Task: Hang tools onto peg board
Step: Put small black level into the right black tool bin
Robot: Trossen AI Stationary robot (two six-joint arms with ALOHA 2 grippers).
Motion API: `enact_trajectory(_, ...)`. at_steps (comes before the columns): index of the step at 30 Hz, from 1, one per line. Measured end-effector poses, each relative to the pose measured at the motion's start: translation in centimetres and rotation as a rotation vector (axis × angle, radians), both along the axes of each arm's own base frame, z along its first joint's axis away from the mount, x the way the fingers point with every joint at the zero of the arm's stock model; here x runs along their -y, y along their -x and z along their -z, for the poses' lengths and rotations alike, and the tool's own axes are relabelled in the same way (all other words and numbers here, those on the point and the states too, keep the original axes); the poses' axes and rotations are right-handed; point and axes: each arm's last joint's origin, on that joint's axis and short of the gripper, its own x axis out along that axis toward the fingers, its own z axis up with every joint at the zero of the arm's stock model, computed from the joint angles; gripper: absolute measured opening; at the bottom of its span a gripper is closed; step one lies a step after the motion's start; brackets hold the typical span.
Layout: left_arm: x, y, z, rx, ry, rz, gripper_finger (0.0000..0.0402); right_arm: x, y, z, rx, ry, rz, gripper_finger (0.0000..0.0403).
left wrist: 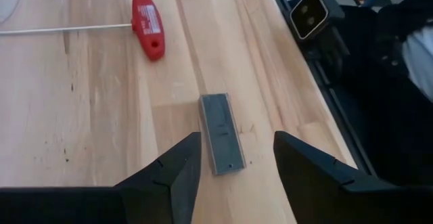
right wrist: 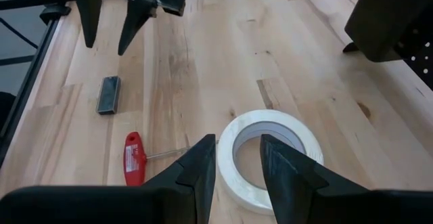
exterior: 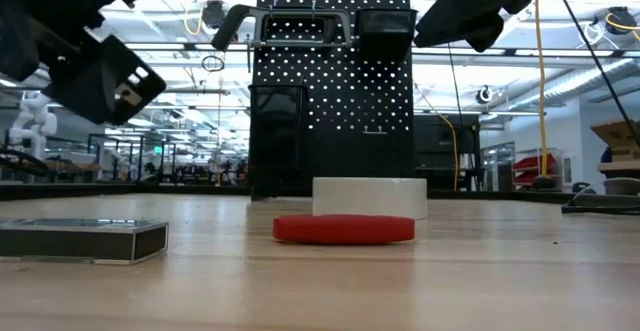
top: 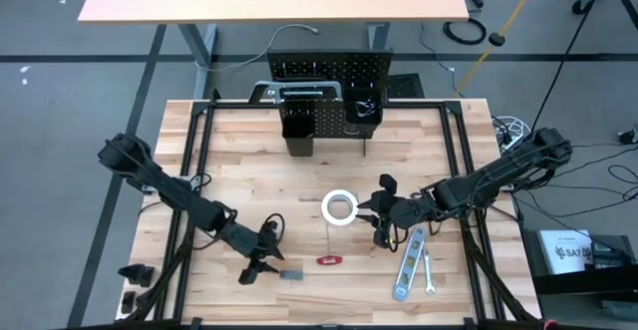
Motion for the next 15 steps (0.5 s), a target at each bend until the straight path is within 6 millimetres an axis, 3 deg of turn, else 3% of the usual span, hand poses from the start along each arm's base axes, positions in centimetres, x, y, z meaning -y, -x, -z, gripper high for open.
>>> enact_trajectory(7,0.2,-0.3,0.5,0.007,0.003,0.0,0.0242,0.1,0.0,0.0,0.0,0.001,0.003,0.0112)
enact_trajectory(15,1.2,-0.8,2.4,-0.049,-0.044,0.023,0.0249,0.1,0.0,0.0,0.0,0.0,0.003,0.0112)
